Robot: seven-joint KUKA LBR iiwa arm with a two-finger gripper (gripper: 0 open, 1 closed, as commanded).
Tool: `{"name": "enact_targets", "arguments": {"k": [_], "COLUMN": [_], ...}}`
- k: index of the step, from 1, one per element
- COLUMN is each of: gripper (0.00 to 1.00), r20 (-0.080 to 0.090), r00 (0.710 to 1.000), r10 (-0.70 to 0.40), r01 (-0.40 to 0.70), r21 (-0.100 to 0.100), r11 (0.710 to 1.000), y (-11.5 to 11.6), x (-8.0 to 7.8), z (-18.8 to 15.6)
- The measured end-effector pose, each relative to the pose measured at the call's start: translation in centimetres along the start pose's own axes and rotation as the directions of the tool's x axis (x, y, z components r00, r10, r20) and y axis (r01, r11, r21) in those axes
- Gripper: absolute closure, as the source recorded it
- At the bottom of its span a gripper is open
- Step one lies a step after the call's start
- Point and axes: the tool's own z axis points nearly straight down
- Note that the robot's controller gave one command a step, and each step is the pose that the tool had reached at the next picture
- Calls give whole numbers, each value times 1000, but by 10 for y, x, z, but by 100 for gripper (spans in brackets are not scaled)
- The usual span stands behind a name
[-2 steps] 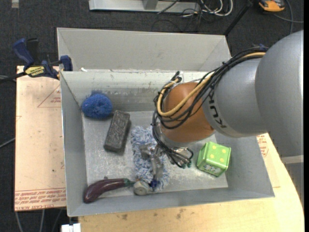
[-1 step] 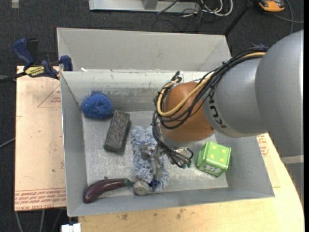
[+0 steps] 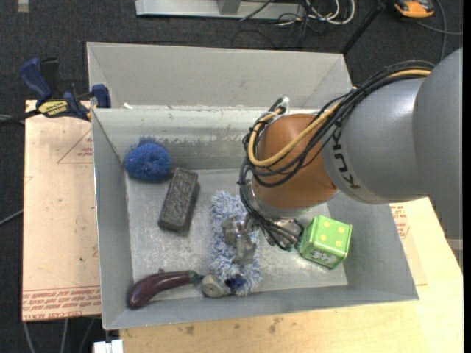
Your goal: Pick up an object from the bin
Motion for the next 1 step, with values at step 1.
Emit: {"name": "enact_targets", "arguments": {"k": [1], "gripper": [100], "r20": [-4], "r00": [1000], "r10": [11], "r01": [-11], "r21": [1], "r11": [1000], "y": [-4], "x": [2], "z": [-35]}}
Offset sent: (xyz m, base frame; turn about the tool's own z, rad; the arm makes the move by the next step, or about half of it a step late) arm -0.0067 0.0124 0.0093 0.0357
